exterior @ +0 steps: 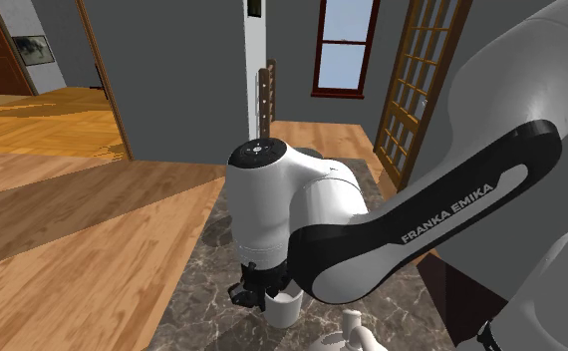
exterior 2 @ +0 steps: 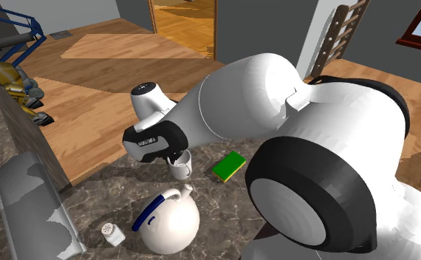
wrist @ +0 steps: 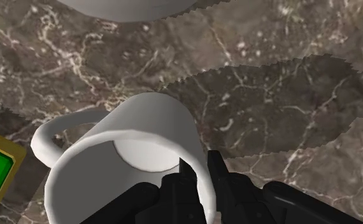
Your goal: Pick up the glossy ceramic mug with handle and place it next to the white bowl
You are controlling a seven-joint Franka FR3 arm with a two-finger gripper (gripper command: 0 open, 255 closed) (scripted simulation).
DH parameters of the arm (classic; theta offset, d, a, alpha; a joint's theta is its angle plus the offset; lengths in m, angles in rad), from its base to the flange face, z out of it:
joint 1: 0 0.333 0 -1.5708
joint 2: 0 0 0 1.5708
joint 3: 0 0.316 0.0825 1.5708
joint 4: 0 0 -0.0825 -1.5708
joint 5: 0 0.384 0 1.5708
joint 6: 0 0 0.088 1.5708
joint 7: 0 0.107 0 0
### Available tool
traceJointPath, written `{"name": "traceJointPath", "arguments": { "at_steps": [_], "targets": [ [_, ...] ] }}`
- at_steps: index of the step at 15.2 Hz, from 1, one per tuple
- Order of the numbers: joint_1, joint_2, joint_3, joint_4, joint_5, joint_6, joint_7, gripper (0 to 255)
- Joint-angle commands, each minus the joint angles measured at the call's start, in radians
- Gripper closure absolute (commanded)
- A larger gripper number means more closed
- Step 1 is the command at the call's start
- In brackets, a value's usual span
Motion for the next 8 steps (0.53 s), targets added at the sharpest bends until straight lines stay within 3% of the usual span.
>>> {"name": "traceJointPath", "arguments": {
  "at_steps": [1, 8],
  "targets": [
    [0.000, -0.001, 0.000, -0.001, 0.001, 0.000, 0.000, 255],
    [0.000, -0.078, -0.007, 0.041, 0.077, -0.091, -0.060, 255]
  ]
}}
